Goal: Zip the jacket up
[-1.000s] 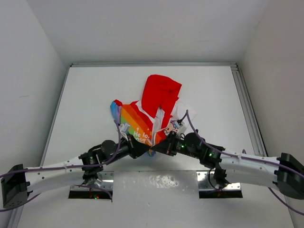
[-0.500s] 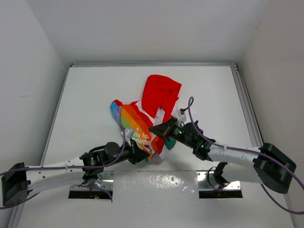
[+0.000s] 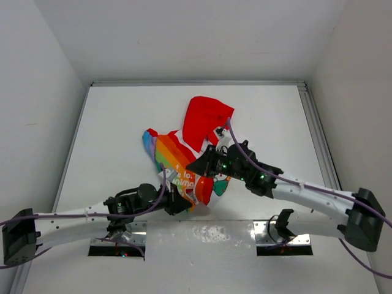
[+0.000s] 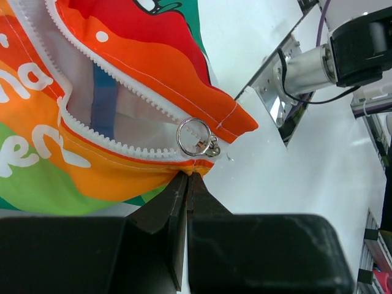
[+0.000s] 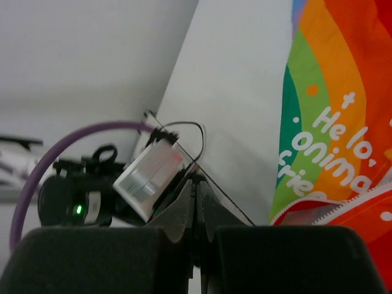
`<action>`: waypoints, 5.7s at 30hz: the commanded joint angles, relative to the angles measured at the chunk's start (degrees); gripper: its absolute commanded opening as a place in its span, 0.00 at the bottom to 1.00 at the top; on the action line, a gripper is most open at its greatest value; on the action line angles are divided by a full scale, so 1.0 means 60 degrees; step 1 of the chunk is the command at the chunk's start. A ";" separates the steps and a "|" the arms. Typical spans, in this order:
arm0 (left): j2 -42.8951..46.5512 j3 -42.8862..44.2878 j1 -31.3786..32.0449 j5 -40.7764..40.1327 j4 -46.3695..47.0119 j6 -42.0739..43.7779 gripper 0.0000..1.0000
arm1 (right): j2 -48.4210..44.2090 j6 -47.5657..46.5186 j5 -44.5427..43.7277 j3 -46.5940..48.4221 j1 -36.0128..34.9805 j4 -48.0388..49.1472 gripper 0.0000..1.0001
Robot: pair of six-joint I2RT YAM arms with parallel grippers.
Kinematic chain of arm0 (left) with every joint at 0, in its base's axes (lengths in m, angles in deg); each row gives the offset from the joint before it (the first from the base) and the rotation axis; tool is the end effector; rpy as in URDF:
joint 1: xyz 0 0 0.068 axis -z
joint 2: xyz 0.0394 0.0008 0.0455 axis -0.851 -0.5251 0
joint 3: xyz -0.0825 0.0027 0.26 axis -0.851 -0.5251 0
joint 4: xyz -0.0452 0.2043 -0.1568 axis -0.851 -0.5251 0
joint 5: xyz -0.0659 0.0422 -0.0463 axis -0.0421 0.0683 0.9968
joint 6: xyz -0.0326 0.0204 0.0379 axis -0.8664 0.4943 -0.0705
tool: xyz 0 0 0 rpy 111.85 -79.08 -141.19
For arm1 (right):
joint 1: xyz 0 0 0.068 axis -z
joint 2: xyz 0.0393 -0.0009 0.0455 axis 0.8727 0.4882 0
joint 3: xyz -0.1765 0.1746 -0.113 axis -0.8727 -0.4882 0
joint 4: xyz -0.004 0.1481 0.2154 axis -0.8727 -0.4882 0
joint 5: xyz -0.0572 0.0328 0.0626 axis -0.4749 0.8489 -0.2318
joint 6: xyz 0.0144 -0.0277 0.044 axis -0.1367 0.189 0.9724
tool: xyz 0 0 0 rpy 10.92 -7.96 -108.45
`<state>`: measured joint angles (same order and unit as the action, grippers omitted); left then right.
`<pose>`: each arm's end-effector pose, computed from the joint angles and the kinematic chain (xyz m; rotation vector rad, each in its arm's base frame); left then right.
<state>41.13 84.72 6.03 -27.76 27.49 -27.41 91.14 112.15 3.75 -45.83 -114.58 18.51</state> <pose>0.0685 -0.1436 0.1698 0.4696 2.1078 -1.1567 0.1527 0.2109 0.2578 0.1759 2.1032 1.4135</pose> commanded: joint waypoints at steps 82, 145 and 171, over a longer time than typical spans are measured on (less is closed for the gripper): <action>0.0597 -0.0224 0.0070 0.1848 0.1663 0.0271 0.00 | 0.1968 -0.6346 0.8878 0.0111 0.1145 -0.1714 0.28; -0.0077 0.0011 0.0055 0.1145 0.1824 -0.0578 0.00 | -0.3658 -0.0312 0.0762 -0.4004 -0.2020 -0.0621 0.50; 0.0187 -0.0312 0.0055 0.1233 0.1839 -0.0608 0.00 | -0.2471 0.0158 0.1083 -0.3889 -0.2034 0.0954 0.34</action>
<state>41.00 83.34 6.08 -20.42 36.64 -31.02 77.11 112.35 9.10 -70.59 -126.29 25.05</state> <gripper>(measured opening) 0.007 0.311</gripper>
